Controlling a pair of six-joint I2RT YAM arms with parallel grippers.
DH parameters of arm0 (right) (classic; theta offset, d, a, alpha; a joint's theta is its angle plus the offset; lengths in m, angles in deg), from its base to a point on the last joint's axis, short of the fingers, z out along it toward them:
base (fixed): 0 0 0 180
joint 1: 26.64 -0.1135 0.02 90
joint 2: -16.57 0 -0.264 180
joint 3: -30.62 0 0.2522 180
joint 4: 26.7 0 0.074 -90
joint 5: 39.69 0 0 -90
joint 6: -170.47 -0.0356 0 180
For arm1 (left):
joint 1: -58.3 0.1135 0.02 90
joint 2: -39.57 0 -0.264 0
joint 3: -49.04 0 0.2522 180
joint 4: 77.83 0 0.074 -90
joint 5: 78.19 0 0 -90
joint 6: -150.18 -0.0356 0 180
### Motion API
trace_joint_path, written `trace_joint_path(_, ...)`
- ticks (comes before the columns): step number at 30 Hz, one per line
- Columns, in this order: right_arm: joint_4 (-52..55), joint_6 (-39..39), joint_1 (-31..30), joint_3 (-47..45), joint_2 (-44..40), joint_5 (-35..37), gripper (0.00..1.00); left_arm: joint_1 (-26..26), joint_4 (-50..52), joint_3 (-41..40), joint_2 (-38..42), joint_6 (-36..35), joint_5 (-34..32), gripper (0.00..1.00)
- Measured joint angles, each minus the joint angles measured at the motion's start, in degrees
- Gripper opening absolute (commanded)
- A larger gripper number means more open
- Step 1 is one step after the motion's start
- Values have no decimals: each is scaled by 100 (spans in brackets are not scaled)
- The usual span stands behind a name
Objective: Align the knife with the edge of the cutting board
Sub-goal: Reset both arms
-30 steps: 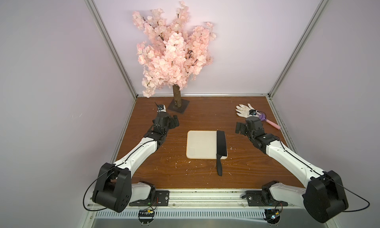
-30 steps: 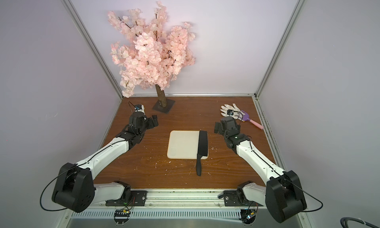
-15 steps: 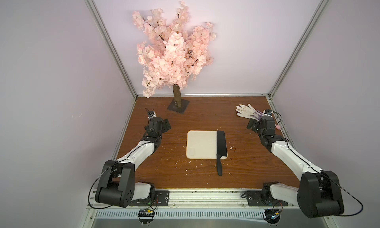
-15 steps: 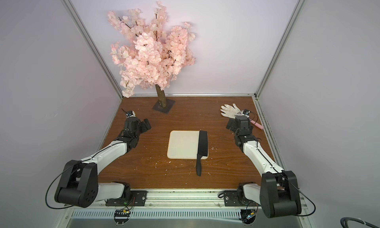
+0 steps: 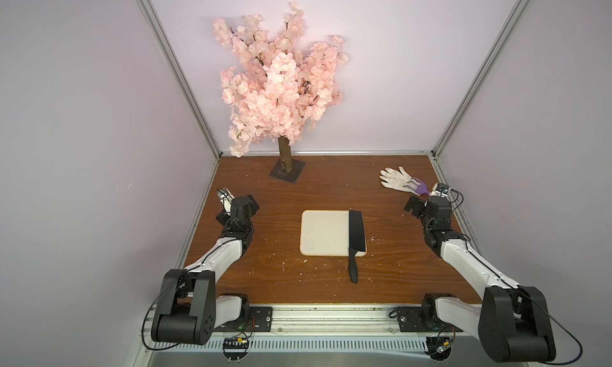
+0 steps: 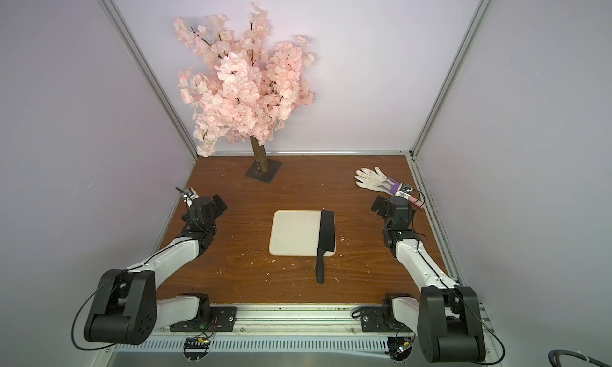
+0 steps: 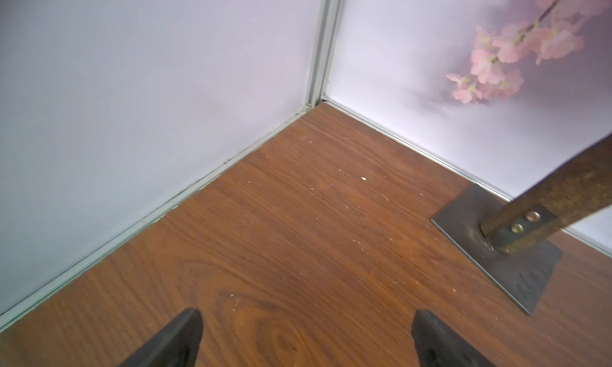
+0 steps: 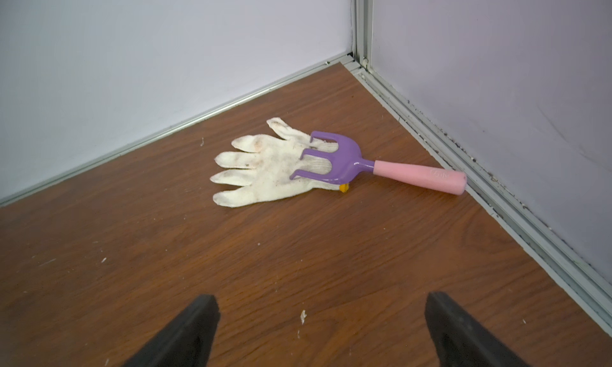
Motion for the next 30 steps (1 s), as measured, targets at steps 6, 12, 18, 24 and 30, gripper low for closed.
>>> trace_joint_path(6,-487,68,72,-267,-109,0,99,136,-234,-308,254,177,-428,100)
trace_joint_path(12,-1165,251,72,-772,-122,0,100,140,-748,-433,186,83,-459,100)
trace_joint_path(18,-2291,612,72,-1539,-125,2,100,140,-1322,-553,-227,-337,-452,100)
trace_joint_path(24,-3268,890,79,-1875,149,0,100,140,-1932,-673,-717,-752,-155,99)
trace_joint_path(30,-4450,1051,79,-2400,533,7,99,140,-2658,-1014,-905,-1207,275,100)
